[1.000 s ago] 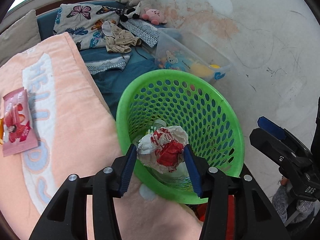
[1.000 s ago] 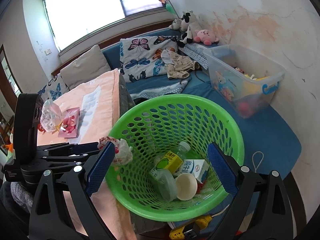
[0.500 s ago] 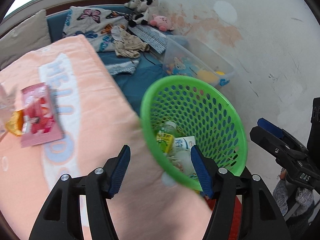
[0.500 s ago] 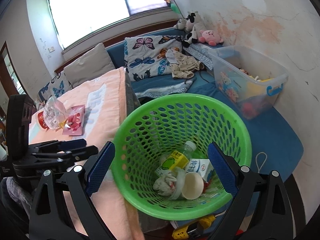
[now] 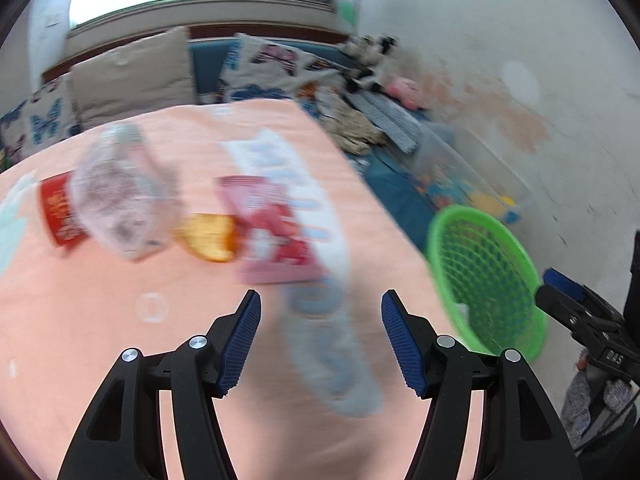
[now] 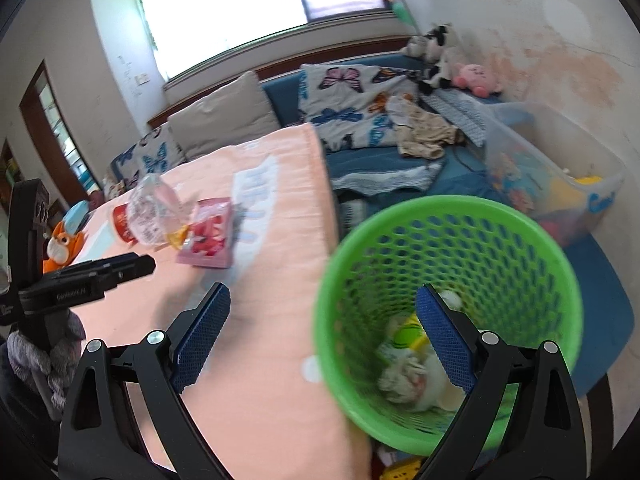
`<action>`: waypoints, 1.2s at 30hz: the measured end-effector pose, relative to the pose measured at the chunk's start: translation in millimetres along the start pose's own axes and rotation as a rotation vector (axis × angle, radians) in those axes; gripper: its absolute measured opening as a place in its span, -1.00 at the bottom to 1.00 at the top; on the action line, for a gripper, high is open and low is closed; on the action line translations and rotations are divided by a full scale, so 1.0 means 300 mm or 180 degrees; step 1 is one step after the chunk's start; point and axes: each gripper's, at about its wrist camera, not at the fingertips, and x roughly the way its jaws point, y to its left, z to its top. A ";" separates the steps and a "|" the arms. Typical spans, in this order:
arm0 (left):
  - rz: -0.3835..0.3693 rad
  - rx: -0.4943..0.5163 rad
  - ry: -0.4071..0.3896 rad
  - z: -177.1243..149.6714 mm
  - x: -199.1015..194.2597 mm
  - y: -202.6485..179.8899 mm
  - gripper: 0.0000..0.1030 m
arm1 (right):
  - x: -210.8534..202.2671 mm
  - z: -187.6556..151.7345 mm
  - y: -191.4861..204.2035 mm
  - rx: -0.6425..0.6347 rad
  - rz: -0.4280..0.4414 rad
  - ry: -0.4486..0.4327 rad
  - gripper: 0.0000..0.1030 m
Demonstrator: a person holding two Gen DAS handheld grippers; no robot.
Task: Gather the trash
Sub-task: 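Move both grippers back over the bed toward the clear bag and pink wrapper, then grasp the clear printed plastic bag with the left gripper while the right grasps the pink biscuit wrapper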
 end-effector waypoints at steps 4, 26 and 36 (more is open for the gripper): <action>0.0212 -0.0250 -0.0089 0.013 -0.033 0.148 0.18 | 0.054 0.022 0.083 -0.0113 0.0124 0.0059 0.81; 0.0474 -0.1211 -0.0165 0.103 0.083 0.575 0.17 | 0.396 0.123 0.357 -0.0335 0.0509 0.0416 0.79; 0.0367 -0.1344 -0.0103 0.133 0.174 0.608 0.05 | 0.532 0.159 0.391 -0.0298 0.0568 0.0557 0.74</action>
